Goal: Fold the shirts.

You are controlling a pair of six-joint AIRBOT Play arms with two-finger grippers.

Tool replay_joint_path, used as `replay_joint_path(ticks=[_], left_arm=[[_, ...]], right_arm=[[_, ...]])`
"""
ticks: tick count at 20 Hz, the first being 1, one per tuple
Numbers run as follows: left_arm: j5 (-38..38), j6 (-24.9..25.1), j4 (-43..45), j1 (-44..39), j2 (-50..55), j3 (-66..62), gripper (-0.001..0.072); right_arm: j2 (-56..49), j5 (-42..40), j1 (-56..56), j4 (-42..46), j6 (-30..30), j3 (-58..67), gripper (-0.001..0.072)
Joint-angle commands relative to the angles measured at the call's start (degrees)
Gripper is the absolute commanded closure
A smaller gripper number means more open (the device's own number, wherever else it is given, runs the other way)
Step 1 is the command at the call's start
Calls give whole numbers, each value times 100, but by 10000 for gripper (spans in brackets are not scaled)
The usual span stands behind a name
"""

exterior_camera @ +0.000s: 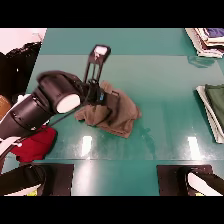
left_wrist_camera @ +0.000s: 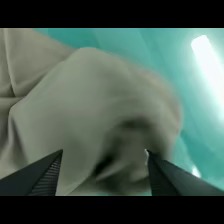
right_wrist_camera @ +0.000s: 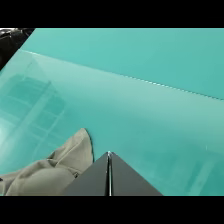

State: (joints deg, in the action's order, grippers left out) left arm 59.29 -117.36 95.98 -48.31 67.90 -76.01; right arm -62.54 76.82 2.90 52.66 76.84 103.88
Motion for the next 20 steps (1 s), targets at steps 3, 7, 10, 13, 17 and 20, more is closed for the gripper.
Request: replay_joint_path(ticks=[3,7,10,13,17,20], left_arm=[[752,400,1016,872,-339,37,89],[817,940,7,2769,-437,389,166],[262,1996,-1703,3709,-306,1137,302],[256,2559,-2223,4039,125,1659,300],[264,3150,-2730,4037,874,1753,129],[273,3635,-3427,4037,1338,1753,130]], right_arm=[[-7,35,-4,0,2,2,696],[-52,48,-2,0,2,-7,696],[-188,129,-2,-15,4,-4,696],[-385,365,-2,-24,7,-4,696],[-625,623,-2,-24,7,-4,696],[-730,695,-2,-22,7,-4,696]])
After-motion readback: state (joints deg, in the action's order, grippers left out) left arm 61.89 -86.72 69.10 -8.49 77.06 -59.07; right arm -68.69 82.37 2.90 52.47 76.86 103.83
